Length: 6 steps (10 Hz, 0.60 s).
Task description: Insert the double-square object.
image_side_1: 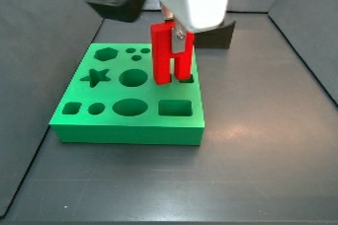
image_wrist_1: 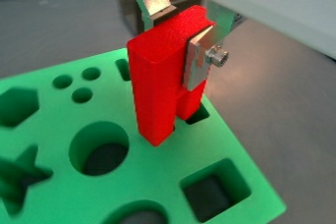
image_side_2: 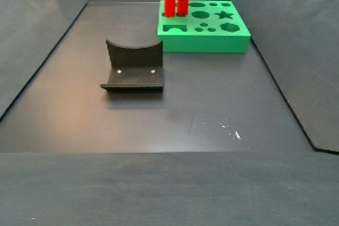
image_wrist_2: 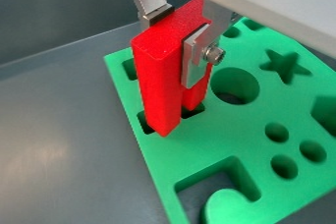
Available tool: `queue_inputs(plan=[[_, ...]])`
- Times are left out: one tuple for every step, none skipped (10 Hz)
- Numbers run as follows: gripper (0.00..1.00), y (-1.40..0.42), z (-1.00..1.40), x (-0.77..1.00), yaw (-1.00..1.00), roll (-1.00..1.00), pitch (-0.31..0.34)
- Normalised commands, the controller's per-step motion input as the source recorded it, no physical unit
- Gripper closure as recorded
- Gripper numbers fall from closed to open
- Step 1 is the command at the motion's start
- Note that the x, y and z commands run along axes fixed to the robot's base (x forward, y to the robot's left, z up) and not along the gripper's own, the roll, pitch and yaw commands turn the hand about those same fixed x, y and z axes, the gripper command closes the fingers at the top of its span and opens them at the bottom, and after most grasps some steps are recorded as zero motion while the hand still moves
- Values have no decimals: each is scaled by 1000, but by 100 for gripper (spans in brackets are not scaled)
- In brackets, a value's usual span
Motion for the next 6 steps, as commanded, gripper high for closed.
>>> queue_inputs(plan=[[100, 0, -226, -9, -1000, 27, 66], [100, 0, -254, -6, -1000, 40, 83], [100, 46, -351, 0, -911, 81, 100], [100, 0, -457, 451, -449, 151, 123], [100, -31, -457, 429, -237, 174, 110], [100, -20, -386, 446, -171, 143, 90]])
